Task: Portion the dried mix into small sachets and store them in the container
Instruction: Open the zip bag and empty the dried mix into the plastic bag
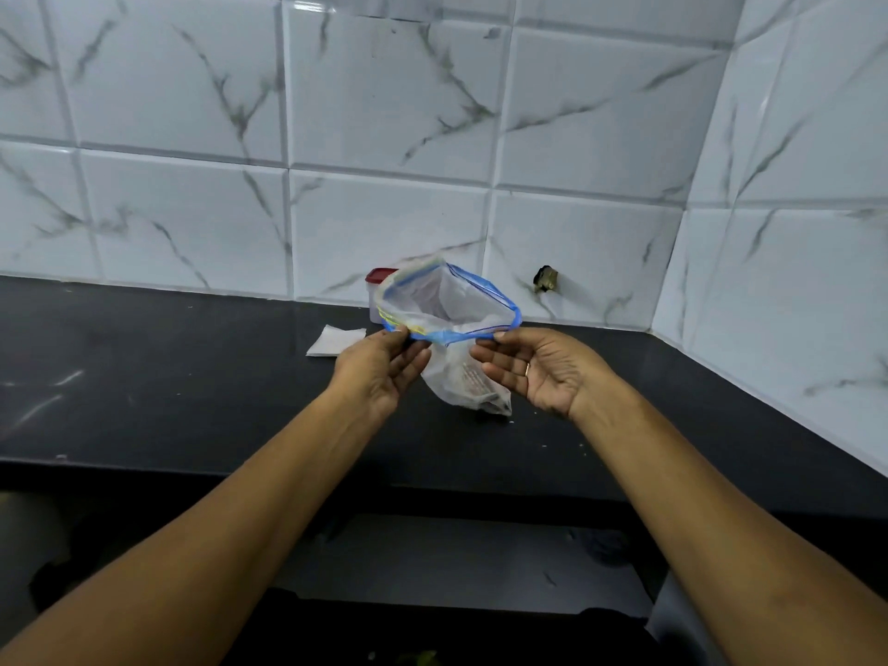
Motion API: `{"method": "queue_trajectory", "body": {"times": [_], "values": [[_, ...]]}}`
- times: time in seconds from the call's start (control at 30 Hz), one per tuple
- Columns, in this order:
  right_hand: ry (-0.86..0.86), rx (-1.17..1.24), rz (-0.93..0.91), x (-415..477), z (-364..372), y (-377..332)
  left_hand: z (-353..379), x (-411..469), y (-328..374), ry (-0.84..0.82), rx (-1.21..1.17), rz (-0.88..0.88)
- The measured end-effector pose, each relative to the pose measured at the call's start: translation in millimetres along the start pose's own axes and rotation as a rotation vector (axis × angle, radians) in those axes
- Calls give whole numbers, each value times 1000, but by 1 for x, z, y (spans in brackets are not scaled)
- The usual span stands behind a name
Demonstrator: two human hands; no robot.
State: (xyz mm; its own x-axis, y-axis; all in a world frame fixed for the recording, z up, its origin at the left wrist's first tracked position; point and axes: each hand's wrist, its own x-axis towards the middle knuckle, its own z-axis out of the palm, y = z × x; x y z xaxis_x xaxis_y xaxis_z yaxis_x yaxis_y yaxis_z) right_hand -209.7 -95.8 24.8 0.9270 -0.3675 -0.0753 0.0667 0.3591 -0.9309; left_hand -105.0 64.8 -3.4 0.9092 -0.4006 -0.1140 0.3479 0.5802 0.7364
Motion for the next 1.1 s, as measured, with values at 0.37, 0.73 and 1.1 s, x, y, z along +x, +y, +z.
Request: {"method": "queue_trajectory", "body": {"times": [0.37,0.73,1.1], "values": [[43,354,8,14,16,1,11,-6,6,-174,-198,-73],[299,-130,-145,30,-2,-8,7,9,12,-151,104,-38],[169,-103,-113,46,-13,-25,19,29,23,-167,223,-48]]}}
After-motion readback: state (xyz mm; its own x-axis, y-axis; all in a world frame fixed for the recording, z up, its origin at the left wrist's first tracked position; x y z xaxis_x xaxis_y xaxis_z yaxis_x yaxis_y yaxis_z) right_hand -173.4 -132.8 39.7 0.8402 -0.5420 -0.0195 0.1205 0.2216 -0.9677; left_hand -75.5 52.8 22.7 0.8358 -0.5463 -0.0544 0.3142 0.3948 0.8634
